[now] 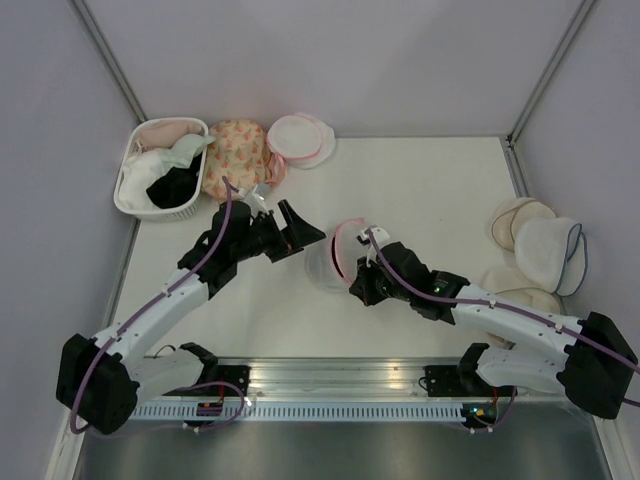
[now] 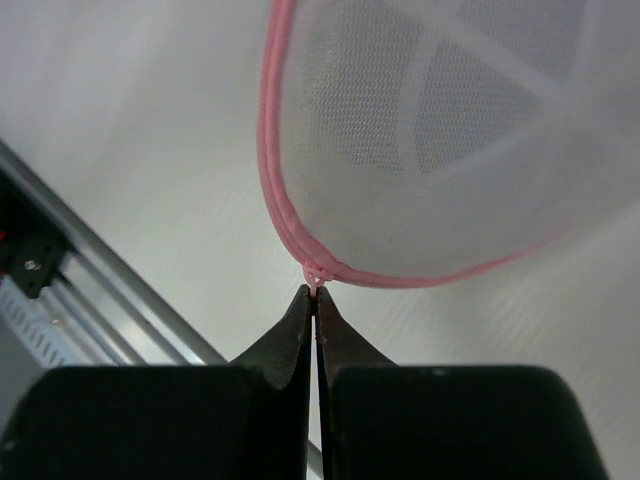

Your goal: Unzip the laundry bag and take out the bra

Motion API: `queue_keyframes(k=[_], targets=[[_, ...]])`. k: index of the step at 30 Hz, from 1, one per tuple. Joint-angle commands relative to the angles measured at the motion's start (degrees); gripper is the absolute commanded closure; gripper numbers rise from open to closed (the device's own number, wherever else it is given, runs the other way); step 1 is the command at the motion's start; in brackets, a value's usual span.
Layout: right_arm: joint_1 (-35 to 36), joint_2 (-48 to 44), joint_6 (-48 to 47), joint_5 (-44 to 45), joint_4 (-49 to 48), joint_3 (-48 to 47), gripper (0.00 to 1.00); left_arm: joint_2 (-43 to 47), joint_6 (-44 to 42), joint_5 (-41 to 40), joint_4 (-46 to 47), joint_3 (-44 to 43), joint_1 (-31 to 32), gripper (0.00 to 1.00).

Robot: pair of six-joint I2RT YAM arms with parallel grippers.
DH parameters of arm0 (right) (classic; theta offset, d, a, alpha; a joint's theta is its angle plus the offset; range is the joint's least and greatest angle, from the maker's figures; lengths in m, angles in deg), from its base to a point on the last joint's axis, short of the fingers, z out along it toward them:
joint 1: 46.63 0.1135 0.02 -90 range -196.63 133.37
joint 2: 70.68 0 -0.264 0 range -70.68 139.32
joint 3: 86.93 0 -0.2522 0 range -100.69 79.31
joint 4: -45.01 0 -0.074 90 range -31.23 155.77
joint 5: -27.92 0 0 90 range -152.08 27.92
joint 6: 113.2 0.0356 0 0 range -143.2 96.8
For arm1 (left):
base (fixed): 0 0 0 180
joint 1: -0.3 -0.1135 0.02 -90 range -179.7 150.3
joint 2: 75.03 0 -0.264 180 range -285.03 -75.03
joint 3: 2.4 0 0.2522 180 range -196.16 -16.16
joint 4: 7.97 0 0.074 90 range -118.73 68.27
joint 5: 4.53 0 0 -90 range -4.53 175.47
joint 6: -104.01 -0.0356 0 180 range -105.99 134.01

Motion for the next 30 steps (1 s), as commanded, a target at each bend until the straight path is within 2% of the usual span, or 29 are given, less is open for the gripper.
queue_keyframes(k=[1,6,11,16,19,20,22,23,26,30], targets=[[0.1,-2.0,-1.6,-10.7,-10.0,-0.4,1.00,2.8,2.3,-4.3,-1.3,1.3,5.9,0.00],[0.2,-1.3,-2.4,-13.6,-11.9,-1.6,1.00,-1.4,2.2,-5.8,0.6,-0.7,15.3,0.00],[0.1,-1.6,-3.1,-12.8,-10.0,-2.8,1.00,-3.0,1.7,-10.7,-5.4,-1.9,16.6,0.03],[0.1,-2.7,-3.4,-12.5,-9.5,-2.5,1.00,-2.4,2.3,-12.6,-5.8,-0.7,16.6,0.08],[0.1,-2.7,-3.2,-13.9,-10.1,-2.4,0.99,-4.8,2.9,-12.0,-2.9,-0.4,16.5,0.24],[0.1,-2.7,-3.2,-14.2,-10.2,-2.2,0.99,-5.5,3.1,-11.4,-2.2,-0.4,16.6,0.37],[0.2,-2.8,-3.1,-14.6,-10.0,-2.0,1.00,-7.3,3.8,-11.1,-0.1,-0.6,16.6,0.53],[0.1,-2.9,-3.2,-14.6,-9.8,-1.8,1.00,-7.9,3.8,-11.0,0.1,-0.8,16.6,0.70],[0.1,-3.5,-3.1,-14.5,-8.6,-1.3,1.00,-8.2,4.1,-13.0,0.3,-1.1,16.5,0.98],[0.1,-3.1,-3.1,-15.3,-5.8,-0.9,1.00,-7.3,3.4,-15.9,-0.7,-1.5,15.8,0.98]])
